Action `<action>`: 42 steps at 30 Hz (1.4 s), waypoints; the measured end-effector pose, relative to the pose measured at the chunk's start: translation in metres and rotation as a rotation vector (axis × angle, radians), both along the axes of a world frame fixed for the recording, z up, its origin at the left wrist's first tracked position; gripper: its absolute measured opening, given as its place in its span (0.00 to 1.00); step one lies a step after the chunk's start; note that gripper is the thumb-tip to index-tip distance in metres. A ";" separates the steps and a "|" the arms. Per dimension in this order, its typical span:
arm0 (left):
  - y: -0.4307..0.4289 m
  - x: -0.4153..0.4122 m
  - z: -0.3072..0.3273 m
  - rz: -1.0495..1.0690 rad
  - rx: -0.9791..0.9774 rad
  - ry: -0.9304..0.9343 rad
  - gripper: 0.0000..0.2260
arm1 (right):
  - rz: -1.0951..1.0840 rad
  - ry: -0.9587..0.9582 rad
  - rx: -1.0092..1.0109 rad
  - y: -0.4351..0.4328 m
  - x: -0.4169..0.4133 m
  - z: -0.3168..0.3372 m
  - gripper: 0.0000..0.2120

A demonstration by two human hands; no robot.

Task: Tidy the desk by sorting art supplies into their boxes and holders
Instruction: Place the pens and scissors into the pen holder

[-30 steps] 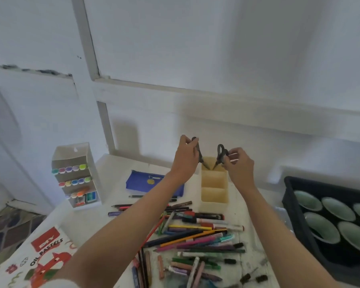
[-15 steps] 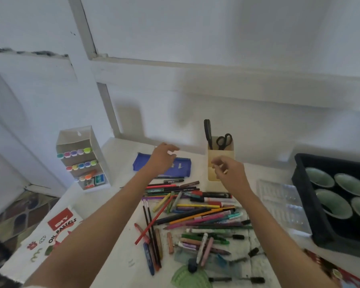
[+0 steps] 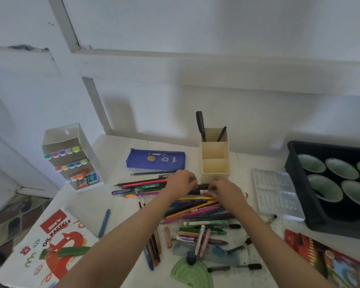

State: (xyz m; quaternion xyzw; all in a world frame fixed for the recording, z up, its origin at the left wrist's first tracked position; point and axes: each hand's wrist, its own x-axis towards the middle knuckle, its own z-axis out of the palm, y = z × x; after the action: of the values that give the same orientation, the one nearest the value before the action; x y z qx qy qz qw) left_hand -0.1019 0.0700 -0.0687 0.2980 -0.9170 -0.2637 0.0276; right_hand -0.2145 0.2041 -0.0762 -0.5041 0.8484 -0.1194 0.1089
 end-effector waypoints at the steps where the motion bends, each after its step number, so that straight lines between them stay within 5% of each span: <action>1: 0.001 -0.005 -0.002 -0.006 -0.050 -0.045 0.10 | -0.001 0.016 0.012 -0.002 0.001 0.000 0.13; 5: 0.002 -0.012 -0.005 -0.067 -0.132 -0.191 0.12 | 0.004 0.055 0.044 -0.008 0.001 -0.003 0.13; 13: 0.000 0.000 -0.009 -0.134 -0.115 -0.179 0.11 | -0.038 0.157 0.008 -0.009 0.016 -0.009 0.13; 21: -0.010 0.019 0.004 0.134 0.244 0.303 0.06 | -0.004 0.181 0.050 -0.017 0.027 -0.003 0.11; 28: -0.023 0.041 0.036 0.109 0.165 0.564 0.05 | 0.085 0.312 0.146 -0.035 0.030 0.009 0.10; 32: -0.028 0.042 0.053 0.184 0.176 0.755 0.05 | 0.070 0.203 -0.147 -0.022 0.024 0.028 0.08; 37: -0.026 0.024 0.069 0.203 0.058 0.917 0.08 | -0.081 -0.237 -0.673 -0.016 0.005 0.073 0.05; 42: -0.019 -0.015 0.067 0.148 -0.019 0.848 0.10 | -0.101 -0.213 -0.856 -0.028 -0.012 0.093 0.08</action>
State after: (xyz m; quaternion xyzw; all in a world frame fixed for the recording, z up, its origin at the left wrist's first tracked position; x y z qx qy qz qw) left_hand -0.1167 0.0514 -0.0020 0.2280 -0.8031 -0.3515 0.4237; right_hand -0.2267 0.1756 0.0166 -0.4466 0.7299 -0.5166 -0.0288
